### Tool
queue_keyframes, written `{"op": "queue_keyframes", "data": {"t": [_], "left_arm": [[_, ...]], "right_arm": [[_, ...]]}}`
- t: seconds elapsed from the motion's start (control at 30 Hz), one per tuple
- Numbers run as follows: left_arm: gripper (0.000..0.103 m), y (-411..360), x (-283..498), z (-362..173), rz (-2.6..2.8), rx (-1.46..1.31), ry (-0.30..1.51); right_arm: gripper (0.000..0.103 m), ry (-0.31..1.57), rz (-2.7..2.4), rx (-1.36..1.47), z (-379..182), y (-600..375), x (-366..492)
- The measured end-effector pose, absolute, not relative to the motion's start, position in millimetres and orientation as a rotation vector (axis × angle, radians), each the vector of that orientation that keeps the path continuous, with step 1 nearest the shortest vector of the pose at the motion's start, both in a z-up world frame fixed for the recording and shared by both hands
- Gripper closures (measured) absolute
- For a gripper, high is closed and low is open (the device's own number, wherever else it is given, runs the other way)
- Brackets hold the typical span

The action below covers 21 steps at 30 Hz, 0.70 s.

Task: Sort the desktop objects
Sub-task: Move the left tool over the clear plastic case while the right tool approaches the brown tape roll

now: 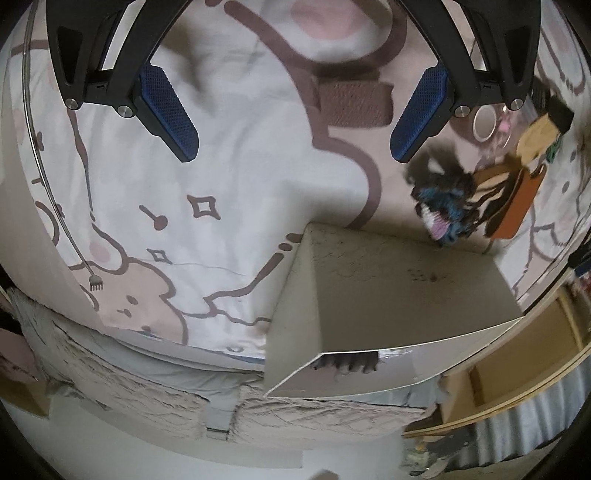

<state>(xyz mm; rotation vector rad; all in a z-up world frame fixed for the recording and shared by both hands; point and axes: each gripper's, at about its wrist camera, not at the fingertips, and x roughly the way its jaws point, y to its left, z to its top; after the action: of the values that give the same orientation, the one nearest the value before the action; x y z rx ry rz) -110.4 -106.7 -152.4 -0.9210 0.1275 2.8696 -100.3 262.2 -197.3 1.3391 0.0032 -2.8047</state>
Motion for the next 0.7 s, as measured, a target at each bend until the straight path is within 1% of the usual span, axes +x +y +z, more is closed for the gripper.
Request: {"op": "queue_keyframes", "data": {"t": [0.4,0.7], "left_arm": [[0.0,-86.9,-122.2,-169.9,2.799,-0.996,0.182],[0.0,-74.1,-127.6,-184.4,2.763,-1.056,0.252]], "right_arm": [[0.0,-0.012,-2.79,1.399,-204.6,272.0,-94.8],[0.0,0.026,-2.736,1.426,-213.3,276.1,-80.6]]}}
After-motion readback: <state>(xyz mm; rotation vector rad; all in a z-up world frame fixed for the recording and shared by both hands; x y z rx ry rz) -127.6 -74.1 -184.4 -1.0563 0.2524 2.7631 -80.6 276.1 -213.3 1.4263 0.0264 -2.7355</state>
